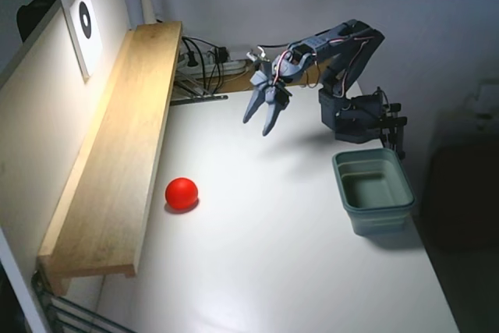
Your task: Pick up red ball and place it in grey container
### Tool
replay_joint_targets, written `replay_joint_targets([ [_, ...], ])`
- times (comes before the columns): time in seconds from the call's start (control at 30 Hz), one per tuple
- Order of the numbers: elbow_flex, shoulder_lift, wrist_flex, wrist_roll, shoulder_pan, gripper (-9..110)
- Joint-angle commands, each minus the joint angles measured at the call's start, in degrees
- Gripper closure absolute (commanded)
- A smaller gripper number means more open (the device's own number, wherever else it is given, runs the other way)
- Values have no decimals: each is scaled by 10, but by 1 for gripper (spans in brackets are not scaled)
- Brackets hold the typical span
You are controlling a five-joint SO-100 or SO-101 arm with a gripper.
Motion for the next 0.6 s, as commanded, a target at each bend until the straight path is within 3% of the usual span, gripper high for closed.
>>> replay_joint_targets([
  [0.0,31,12,-38,1,5,63],
  [0.57,166,-64,-248,1,5,63],
])
